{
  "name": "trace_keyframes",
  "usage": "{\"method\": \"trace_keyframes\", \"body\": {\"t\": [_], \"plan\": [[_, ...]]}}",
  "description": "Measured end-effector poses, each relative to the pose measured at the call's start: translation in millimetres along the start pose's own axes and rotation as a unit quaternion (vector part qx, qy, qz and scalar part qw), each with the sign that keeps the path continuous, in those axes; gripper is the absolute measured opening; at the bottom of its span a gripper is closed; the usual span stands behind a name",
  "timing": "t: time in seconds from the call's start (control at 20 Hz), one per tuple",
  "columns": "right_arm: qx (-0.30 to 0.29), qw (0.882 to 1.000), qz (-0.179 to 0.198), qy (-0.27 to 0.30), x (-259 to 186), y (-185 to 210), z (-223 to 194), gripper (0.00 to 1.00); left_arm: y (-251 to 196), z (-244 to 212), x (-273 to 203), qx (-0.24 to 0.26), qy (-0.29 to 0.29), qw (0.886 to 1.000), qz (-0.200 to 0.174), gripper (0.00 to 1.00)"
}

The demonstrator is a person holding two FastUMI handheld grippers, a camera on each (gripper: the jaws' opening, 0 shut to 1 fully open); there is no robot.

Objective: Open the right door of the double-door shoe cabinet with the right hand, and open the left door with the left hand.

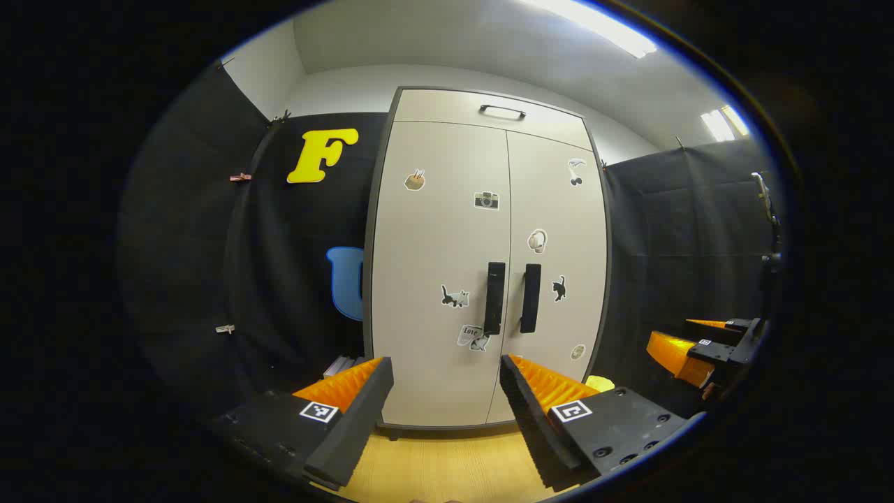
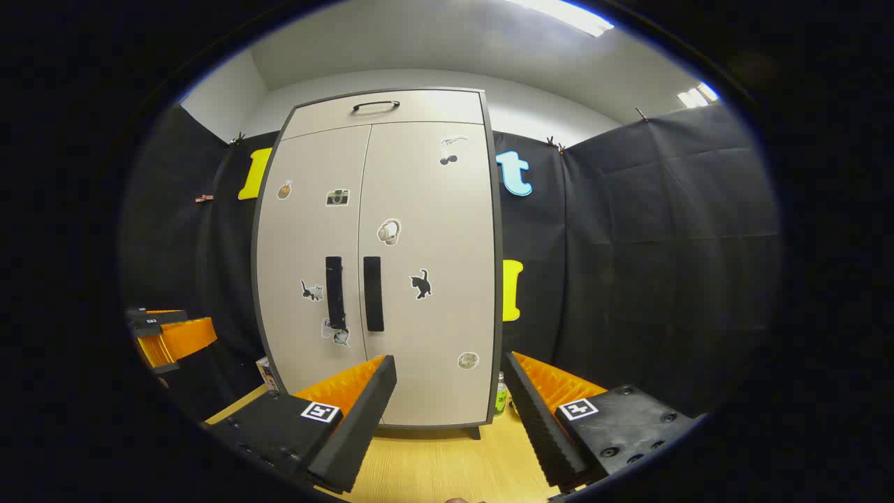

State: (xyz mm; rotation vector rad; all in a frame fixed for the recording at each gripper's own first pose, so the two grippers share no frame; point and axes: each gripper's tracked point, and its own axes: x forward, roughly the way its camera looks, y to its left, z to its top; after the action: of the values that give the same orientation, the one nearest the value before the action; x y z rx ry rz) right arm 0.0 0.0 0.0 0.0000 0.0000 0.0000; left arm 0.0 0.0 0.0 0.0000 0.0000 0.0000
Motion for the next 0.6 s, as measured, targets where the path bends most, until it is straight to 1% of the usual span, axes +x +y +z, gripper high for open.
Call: {"method": "trace_keyframes", "body": {"t": [0.25,0.6], "plan": [[-0.010,1.000,0.013,0.000,4.5,7.5,1.3,0.98,2.2,-3.5,3.2,0.010,0.002,1.000,0.007,0.95],[-0.001,1.000,0.019,0.008,7.6,12.7,-1.1,0.98,8.3,-15.1,0.9,0.014,0.014,1.000,0.019,0.95]]}}
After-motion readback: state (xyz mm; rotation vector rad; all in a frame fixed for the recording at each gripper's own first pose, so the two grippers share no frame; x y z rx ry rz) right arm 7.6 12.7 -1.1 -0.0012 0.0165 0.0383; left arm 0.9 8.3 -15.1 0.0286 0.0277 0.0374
